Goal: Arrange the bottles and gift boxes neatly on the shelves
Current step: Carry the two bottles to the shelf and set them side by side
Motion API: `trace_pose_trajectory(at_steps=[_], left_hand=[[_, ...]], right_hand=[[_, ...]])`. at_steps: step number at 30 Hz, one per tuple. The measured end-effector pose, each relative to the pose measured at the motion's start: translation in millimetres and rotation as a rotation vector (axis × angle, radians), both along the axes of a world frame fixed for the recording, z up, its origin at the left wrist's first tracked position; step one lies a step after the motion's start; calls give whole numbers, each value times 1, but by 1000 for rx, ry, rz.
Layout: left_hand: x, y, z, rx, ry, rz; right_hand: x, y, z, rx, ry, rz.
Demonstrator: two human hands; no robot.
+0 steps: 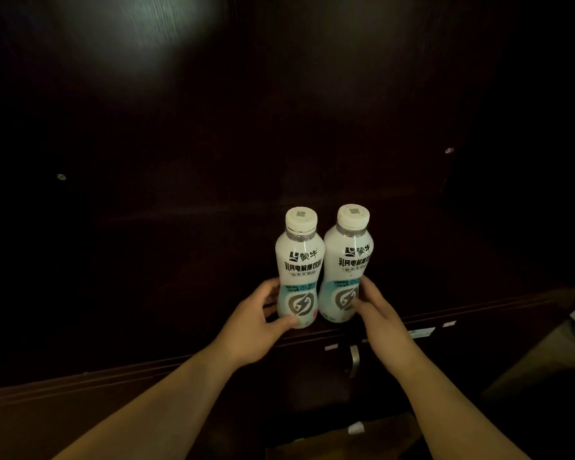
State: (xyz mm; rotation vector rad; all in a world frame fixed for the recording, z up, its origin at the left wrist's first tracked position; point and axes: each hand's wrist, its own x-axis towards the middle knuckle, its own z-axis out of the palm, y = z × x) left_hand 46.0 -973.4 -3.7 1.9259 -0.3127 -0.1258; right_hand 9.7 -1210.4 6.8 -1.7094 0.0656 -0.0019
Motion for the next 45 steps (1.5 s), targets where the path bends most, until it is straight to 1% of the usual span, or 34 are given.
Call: trace_pose_trajectory(at_steps=[4,12,22,28,45], left_hand=[[1,-2,-1,15,2,8],[4,-2,-1,16,19,-9],[3,-3,-3,-26,15,1],[3,-3,-1,-13,5,-2],[2,-3,-2,-32,23,-10]], right_hand=[[1,-1,-4,24,1,-23],[-3,4,-1,2,2,-65],[0,8,6,8,-33,-14],[0,11,7,7,-52,-6],[1,7,-2,15,-41,-46]])
